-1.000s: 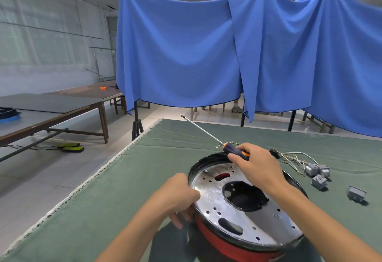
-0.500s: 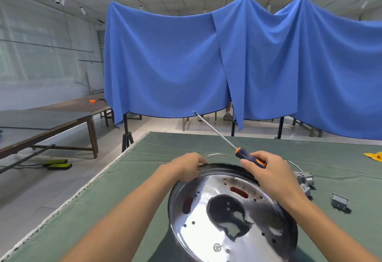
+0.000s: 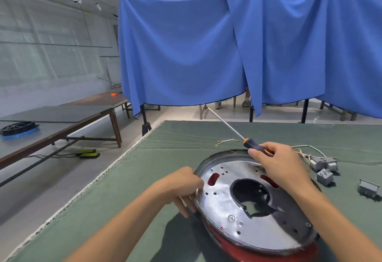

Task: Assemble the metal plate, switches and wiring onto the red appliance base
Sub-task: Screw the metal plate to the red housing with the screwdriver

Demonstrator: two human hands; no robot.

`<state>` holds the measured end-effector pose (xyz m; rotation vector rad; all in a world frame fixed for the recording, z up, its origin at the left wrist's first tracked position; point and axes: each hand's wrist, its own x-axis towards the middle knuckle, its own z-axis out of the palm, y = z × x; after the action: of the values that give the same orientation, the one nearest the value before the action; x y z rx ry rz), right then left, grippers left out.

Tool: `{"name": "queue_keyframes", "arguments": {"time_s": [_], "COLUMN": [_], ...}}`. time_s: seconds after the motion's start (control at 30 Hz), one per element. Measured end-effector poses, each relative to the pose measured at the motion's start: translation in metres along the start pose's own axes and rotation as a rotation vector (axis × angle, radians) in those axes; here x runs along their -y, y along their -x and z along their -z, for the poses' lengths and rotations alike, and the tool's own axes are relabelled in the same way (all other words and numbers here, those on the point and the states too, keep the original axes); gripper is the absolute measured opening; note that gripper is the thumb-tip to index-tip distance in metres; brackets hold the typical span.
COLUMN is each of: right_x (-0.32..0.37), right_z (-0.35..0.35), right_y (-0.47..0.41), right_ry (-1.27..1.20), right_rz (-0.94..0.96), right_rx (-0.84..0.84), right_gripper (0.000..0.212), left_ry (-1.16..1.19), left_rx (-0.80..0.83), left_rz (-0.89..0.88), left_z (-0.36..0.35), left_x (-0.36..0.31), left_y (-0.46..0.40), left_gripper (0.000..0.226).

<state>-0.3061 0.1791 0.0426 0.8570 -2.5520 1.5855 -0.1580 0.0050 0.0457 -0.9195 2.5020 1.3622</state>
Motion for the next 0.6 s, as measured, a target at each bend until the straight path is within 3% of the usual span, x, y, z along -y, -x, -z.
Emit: {"name": "queue_keyframes", "arguments": {"time_s": [0.13, 0.2, 0.3, 0.4, 0.5, 0.6], "right_x": [0.000, 0.000, 0.003, 0.006, 0.008, 0.009], "right_z": [-0.002, 0.001, 0.010, 0.019, 0.025, 0.025], "right_y": [0.006, 0.010, 0.013, 0.014, 0.015, 0.015], "right_ry": [0.033, 0.040, -0.003, -0.100, -0.157, -0.198], "right_rz": [0.047, 0.059, 0.094, 0.137, 0.158, 0.186], "right_rx": [0.019, -0.031, -0.127, -0.220, -0.266, -0.287], "right_gripper": [0.016, 0.015, 0.014, 0.009, 0.007, 0.006], "left_ry": [0.112, 0.188, 0.311, 0.332, 0.309, 0.287], "left_rx": [-0.096, -0.161, -0.300, -0.441, -0.515, -0.577], "left_rz": [-0.049, -0.075, -0.149, -0.311, -0.464, -0.553], "left_z": [0.001, 0.002, 0.004, 0.010, 0.018, 0.023], "left_x": [-0.013, -0.026, -0.048, -0.066, -0.078, -0.083], "left_y": [-0.003, -0.003, -0.004, -0.004, -0.002, 0.002], "left_gripper": [0.023, 0.011, 0.017, 0.009, 0.028, 0.028]}}
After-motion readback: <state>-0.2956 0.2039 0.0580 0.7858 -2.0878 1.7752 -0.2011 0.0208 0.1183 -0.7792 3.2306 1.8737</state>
